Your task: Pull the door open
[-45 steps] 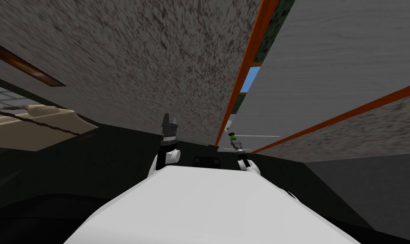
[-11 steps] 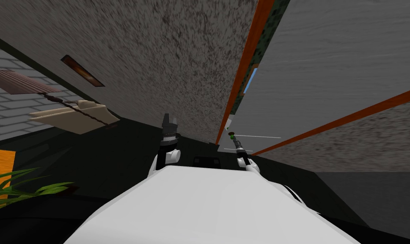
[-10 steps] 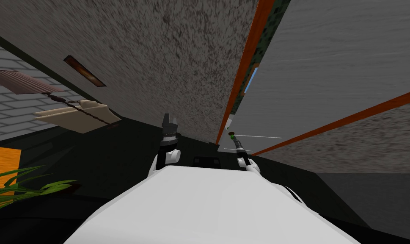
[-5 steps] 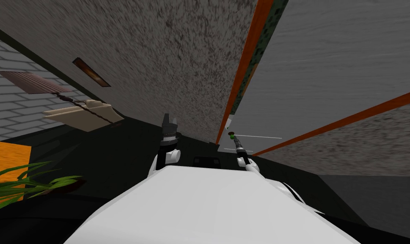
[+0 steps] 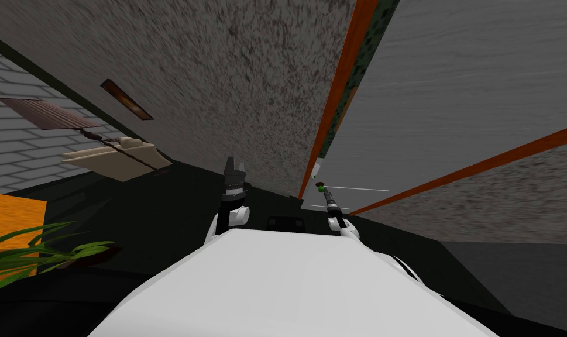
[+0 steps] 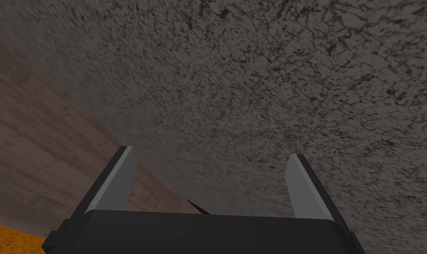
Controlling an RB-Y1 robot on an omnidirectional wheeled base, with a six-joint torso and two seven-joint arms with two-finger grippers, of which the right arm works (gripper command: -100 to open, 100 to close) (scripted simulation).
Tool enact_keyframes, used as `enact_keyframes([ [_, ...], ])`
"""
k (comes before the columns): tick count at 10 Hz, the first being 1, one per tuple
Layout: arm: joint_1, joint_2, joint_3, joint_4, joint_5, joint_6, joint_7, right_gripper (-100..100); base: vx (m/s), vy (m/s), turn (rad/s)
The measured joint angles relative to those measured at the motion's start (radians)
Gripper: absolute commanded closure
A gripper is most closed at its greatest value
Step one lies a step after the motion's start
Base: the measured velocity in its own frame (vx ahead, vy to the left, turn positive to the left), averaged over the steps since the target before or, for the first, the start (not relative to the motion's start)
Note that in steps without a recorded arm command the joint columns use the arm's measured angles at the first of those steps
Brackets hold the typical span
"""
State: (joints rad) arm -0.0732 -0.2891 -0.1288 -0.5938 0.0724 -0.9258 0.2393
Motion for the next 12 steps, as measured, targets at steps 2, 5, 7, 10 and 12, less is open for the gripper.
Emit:
enact_keyframes([
  [2, -0.005, -0.004, 0.008, 0.006, -0.016, -0.001, -0.041, 100, -0.03, -0.013, 0.038],
  [5, -0.013, -0.007, 0.024, 0.02, -0.048, -0.004, -0.114, 100, -0.038, -0.022, 0.047],
  [7, 0.003, -0.006, 0.033, -0.009, -0.064, 0.013, -0.159, 100, -0.016, -0.006, 0.017],
  [10, -0.02, -0.013, 0.038, 0.043, -0.076, -0.013, -0.191, 100, -0.02, -0.009, 0.04],
  [12, -0.009, -0.014, 0.049, 0.016, -0.097, 0.002, -0.24, 100, -0.038, -0.021, 0.036],
])
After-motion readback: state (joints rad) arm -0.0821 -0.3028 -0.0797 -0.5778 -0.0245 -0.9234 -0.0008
